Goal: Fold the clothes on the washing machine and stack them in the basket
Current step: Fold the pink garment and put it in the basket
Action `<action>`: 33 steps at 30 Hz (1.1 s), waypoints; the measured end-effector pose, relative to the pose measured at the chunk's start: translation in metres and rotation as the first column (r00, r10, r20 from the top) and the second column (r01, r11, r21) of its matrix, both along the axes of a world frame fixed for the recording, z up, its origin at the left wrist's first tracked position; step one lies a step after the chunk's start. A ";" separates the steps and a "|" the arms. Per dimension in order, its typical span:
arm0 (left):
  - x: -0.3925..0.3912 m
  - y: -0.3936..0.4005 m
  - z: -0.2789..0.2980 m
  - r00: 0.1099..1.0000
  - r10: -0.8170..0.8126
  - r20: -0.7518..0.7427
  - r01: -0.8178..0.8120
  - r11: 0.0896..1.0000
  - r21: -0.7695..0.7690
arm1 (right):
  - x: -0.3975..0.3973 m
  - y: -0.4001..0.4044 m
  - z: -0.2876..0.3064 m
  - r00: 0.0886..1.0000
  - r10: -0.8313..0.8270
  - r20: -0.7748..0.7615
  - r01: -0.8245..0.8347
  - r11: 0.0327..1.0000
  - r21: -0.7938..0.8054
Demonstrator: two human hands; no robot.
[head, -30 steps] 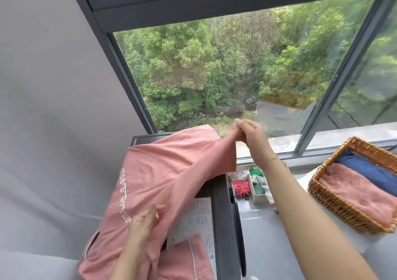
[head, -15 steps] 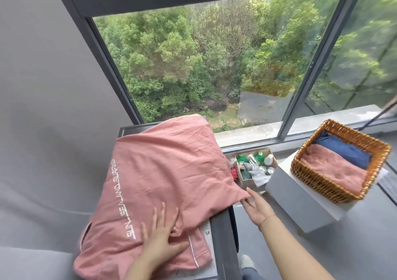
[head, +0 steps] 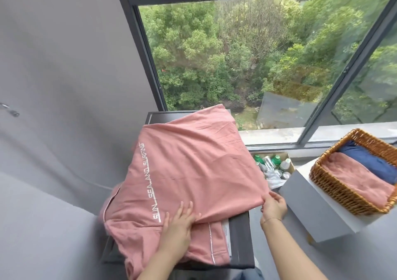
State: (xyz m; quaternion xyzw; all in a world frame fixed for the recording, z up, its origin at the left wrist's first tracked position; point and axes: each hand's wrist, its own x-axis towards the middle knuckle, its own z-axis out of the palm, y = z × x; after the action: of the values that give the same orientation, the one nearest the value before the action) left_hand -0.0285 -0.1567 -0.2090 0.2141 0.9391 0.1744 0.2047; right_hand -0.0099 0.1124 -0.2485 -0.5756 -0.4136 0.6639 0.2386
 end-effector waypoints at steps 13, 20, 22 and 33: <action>0.015 -0.117 0.036 0.928 0.018 0.373 -0.042 0.997 0.059 | 0.003 -0.057 0.021 0.932 0.362 -0.002 -0.356 0.916 0.188; 0.037 -0.108 0.012 0.999 -0.030 0.039 0.034 0.995 -0.096 | 0.004 -0.065 0.021 0.946 0.321 -0.038 -0.306 0.927 0.215; 0.034 -0.112 0.010 0.998 -0.014 -0.054 0.014 1.000 -0.010 | 0.004 -0.067 0.020 0.950 0.312 -0.011 -0.302 0.927 0.221; -0.044 -0.112 0.066 0.786 -0.065 0.615 -0.027 0.990 0.140 | 0.004 -0.059 0.018 0.942 0.329 0.068 -0.336 0.908 0.252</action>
State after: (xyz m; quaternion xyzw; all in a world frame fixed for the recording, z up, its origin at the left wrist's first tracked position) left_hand -0.0729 -0.2687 -0.1427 0.1686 0.8034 0.2988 0.4867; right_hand -0.0062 0.0535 -0.2300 -0.4682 -0.5918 0.6278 0.1907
